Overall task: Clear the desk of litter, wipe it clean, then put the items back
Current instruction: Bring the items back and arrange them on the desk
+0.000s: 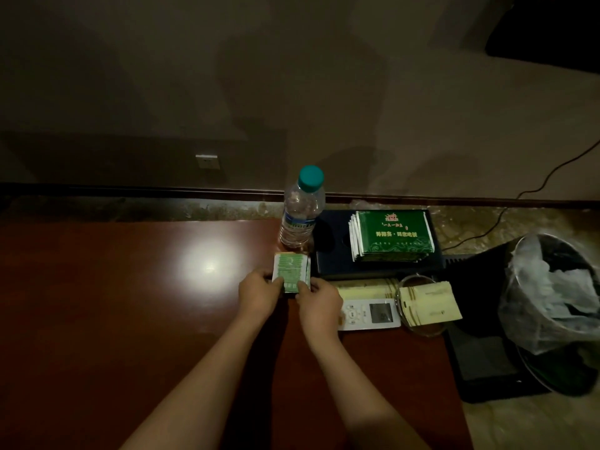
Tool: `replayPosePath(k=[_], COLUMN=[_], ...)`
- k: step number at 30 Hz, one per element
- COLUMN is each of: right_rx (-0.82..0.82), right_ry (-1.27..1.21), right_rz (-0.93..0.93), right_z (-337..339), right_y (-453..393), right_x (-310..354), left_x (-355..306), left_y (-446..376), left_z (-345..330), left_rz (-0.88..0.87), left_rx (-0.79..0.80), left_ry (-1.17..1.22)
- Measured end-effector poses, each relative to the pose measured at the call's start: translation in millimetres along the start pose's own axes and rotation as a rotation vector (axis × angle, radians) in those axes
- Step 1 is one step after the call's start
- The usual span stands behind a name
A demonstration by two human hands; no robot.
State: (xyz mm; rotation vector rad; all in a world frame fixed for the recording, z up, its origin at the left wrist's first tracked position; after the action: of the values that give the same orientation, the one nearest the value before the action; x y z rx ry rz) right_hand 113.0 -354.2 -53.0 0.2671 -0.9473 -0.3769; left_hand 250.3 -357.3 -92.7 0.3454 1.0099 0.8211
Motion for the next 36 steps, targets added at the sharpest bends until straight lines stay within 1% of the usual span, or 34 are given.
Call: replayPosePath(k=[4,8,11,16,22,25,30,36], right_rx=[-0.025,0.061,0.081,0.106,0.102,0.101,0.092,0.117], right_ry=[-0.038,0.01,0.056,0.074,0.042,0.064,0.071,0.091], right_rz=[-0.046,-0.067,-0.051,-0.037,-0.002,0.025,0.041,0.089], right_z=[1,1,4,4,4,5,5,12], right_y=[5,5,3,5,4,3,5,8], right_x=[-4,-2,2,5,11,9,5,8], left_x=[0,-4,-8,-9,-10,-14,-15,-19], left_y=[4,9,13,12,5,7,8,9], left_z=[0,0,-1,-3,-14,-14,-10,-9], left_rz=[0.01,-0.072,-0.115,-0.131,-0.155,-0.162,-0.125,-0.158], left_rx=[-0.031,-0.044,-0.04,-0.009,0.053,0.059,0.015,0.061], left_ry=[0.023,-0.021,-0.034,-0.086,-0.216,-0.266,-0.273,-0.24])
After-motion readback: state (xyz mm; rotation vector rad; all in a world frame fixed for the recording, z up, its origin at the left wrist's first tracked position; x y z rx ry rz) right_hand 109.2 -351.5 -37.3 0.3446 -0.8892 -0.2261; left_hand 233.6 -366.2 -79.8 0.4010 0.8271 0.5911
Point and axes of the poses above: each hand's wrist, its own y-axis away from the middle knuckle, its own z-axis out of the back of the hand, x = y × z, the point moved 6 cm from there along -y, towards the middle knuckle, and after that the axes turned 8 degrees about z, right-handed, at the moved point
